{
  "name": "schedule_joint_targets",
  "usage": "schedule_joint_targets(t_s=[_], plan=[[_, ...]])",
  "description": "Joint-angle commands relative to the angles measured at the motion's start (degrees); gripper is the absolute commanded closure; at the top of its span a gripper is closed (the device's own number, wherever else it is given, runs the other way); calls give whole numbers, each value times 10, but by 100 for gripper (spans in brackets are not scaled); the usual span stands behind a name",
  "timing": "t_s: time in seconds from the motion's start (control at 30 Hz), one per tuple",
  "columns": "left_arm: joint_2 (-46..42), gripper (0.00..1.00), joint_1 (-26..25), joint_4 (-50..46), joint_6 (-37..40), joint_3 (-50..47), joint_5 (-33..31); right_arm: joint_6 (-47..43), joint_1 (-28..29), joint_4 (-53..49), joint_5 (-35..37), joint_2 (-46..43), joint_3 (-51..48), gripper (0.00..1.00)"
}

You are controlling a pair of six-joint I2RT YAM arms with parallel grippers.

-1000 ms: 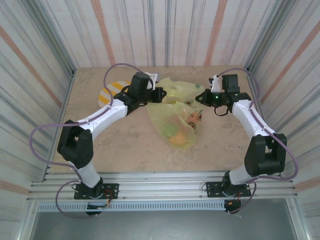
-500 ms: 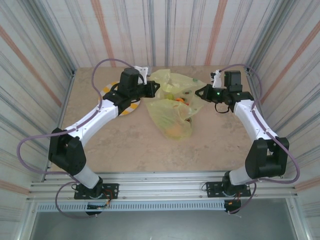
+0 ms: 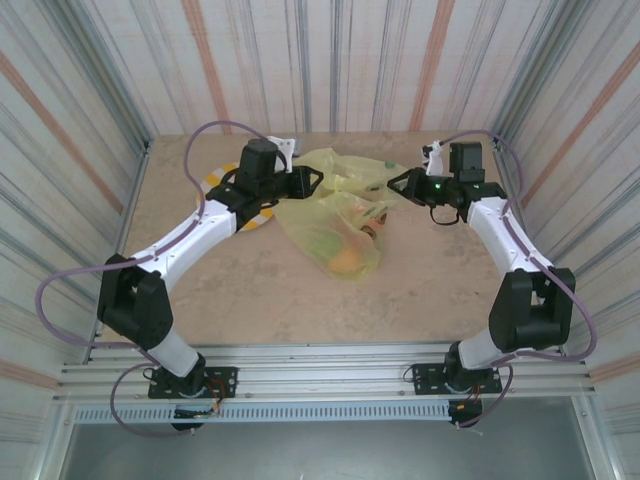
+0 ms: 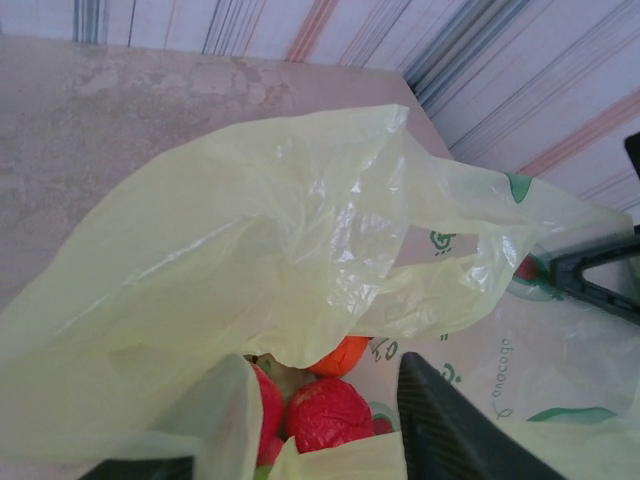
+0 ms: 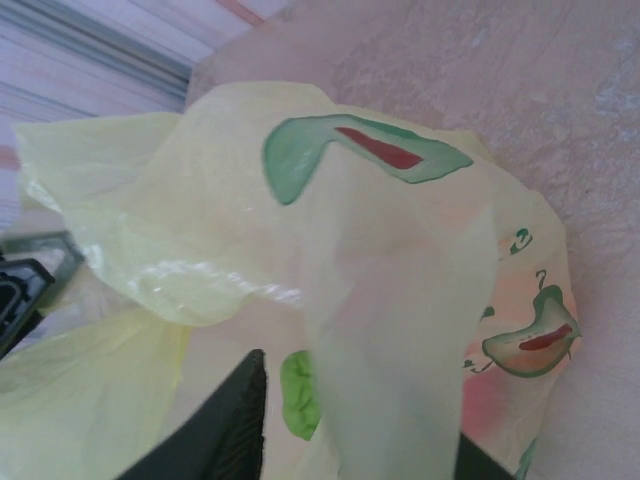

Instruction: Place the fruits into the plastic bag

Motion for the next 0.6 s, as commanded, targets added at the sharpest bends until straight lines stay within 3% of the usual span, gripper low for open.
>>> schedule_joint_targets(t_s=[0.0,0.3,0.57], plan=[[-35,49,9,-15,15,-10,0,2,-8,1,-15,-34,11,58],[-85,31,41,-32,41,-45,-34,24,-30,30,-54,-68,-2,36],[-130,24,56,-42,63,-69,-64,29,-41,41,-62,-99,0,28]])
